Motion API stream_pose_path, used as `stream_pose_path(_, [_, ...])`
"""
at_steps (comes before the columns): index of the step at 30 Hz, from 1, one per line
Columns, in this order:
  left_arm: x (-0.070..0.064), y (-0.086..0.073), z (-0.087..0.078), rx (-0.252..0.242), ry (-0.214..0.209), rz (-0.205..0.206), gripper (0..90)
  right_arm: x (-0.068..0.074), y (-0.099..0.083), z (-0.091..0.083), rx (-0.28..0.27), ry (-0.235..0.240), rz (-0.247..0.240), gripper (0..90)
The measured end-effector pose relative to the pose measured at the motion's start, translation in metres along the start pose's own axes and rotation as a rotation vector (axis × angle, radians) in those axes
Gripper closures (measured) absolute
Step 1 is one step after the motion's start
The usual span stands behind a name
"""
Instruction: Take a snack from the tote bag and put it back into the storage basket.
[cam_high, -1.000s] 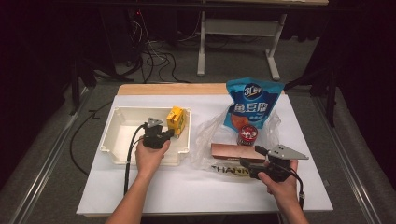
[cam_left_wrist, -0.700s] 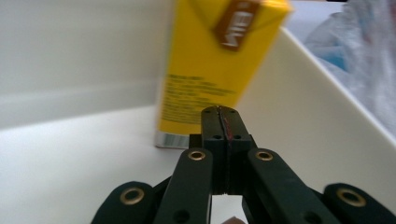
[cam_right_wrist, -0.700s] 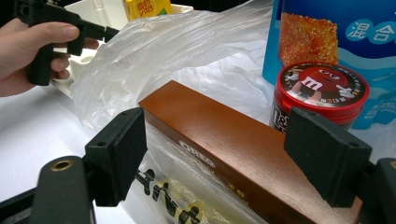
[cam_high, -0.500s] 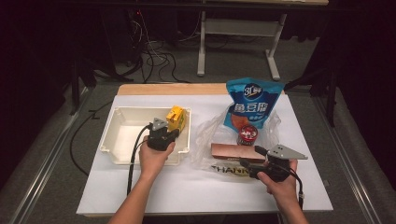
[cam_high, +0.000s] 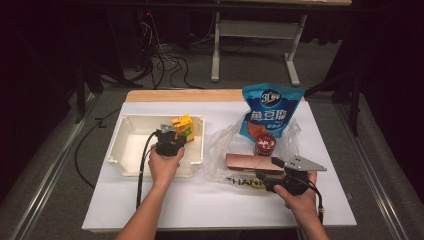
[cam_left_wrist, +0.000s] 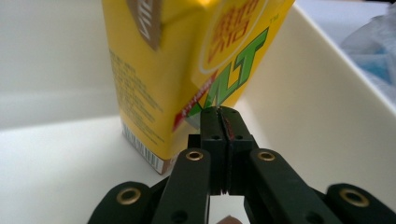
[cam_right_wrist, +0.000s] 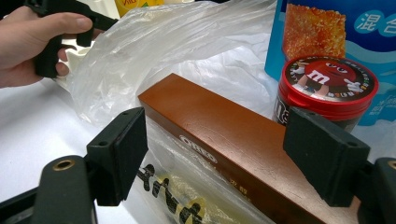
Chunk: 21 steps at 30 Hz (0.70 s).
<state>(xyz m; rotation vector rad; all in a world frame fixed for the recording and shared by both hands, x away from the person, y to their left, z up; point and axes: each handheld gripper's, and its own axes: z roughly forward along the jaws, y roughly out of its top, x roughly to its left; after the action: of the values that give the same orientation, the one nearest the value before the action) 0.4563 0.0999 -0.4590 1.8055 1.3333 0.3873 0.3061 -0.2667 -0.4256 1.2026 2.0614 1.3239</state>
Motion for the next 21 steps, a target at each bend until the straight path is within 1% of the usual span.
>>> stream_pose_path(1, [0.001,0.0,0.001,-0.003,-0.003,-0.012,89.1,0.0,0.0,0.0,0.003,-0.002,0.002,22.3])
stream_pose_path(2, [0.003,0.0,0.001,0.005,-0.013,-0.025,89.4,0.0,0.0,0.0,0.003,-0.003,0.002,22.3])
stream_pose_path(5, [0.005,-0.001,0.001,0.02,0.009,-0.027,90.0,-0.001,-0.001,0.0,0.002,-0.002,0.001,22.3])
stream_pose_path(7, [0.007,-0.001,0.0,0.022,0.02,-0.058,90.0,-0.001,-0.001,0.001,0.004,-0.003,0.005,22.3])
stream_pose_path(9, [0.01,-0.001,0.0,0.025,0.049,-0.089,90.0,-0.001,-0.001,0.001,0.005,-0.002,0.003,22.4])
stream_pose_path(10, [0.01,-0.001,0.0,0.025,0.049,-0.089,90.0,-0.001,-0.001,0.001,0.008,-0.003,0.003,22.4])
stream_pose_path(11, [0.014,0.0,0.001,0.027,0.063,-0.123,90.0,0.0,-0.001,0.001,0.006,-0.004,0.002,22.4])
stream_pose_path(12, [0.015,0.0,0.001,0.027,0.069,-0.143,90.0,0.0,-0.001,0.001,0.004,-0.003,0.002,22.4])
stream_pose_path(13, [0.016,0.0,0.002,0.026,0.074,-0.153,90.0,0.0,-0.001,0.001,0.006,-0.003,0.003,22.4])
stream_pose_path(15, [0.019,0.001,0.002,0.022,0.073,-0.178,90.0,-0.001,-0.001,0.001,0.006,-0.004,0.002,22.4])
stream_pose_path(17, [0.021,0.002,0.004,0.027,0.064,-0.193,90.0,-0.001,-0.002,0.001,0.008,-0.005,0.005,22.5])
stream_pose_path(18, [0.021,0.002,0.004,0.027,0.064,-0.193,90.0,-0.001,-0.002,0.001,0.008,-0.005,0.005,22.5])
stream_pose_path(20, [0.025,0.003,0.004,0.032,0.044,-0.218,90.0,-0.001,-0.002,0.001,0.008,-0.005,0.005,22.5])
stream_pose_path(21, [0.026,0.003,0.003,0.037,0.042,-0.221,90.0,-0.001,-0.002,0.002,0.009,-0.005,0.002,22.5])
